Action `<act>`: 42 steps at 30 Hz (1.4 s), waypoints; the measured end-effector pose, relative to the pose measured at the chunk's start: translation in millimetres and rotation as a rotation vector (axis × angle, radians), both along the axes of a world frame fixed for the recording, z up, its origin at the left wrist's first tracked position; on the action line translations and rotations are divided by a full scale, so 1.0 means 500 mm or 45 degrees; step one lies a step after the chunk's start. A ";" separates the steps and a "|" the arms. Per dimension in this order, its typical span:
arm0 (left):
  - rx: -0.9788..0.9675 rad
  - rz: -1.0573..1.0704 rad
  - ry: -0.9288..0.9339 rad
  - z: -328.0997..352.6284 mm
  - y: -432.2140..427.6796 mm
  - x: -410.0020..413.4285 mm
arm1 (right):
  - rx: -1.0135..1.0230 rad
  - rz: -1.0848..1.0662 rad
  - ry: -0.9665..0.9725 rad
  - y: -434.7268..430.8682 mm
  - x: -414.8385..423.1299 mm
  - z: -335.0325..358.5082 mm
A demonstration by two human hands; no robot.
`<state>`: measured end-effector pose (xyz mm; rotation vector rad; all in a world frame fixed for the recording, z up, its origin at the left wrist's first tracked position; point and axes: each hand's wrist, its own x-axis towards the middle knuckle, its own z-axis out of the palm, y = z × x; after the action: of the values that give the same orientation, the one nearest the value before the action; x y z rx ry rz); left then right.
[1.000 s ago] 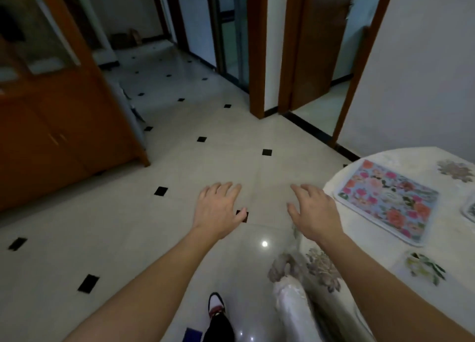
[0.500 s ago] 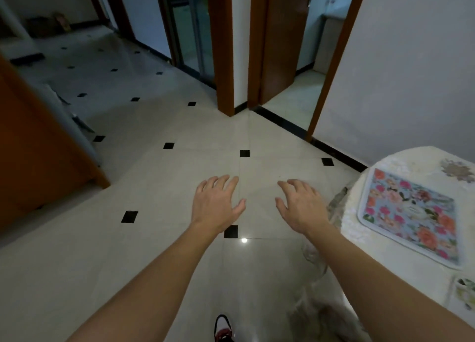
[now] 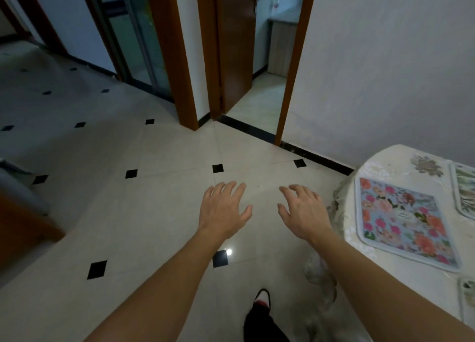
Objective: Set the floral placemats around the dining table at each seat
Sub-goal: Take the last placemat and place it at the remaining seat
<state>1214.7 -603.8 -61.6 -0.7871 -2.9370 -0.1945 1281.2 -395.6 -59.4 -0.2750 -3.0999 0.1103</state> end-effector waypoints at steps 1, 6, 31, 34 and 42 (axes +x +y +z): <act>-0.003 -0.014 0.008 0.000 0.011 -0.023 | -0.006 -0.019 -0.001 0.009 -0.018 -0.002; 0.001 -0.100 0.028 -0.003 0.099 -0.150 | -0.029 -0.092 0.007 0.084 -0.119 -0.020; 0.040 -1.206 -0.095 -0.059 0.976 -0.406 | -0.184 -1.291 0.007 0.667 -0.119 -0.115; 0.004 -1.382 -0.154 -0.083 1.052 -0.368 | -0.181 -1.517 -0.021 0.658 -0.036 -0.135; -0.014 -1.654 -0.399 -0.162 1.203 -0.299 | -0.308 -2.168 -0.007 0.572 0.100 -0.183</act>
<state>1065.2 -2.4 -142.5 -2.6781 -2.1045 -0.3848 1331.1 -109.5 -150.7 -2.4944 -1.7930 0.3672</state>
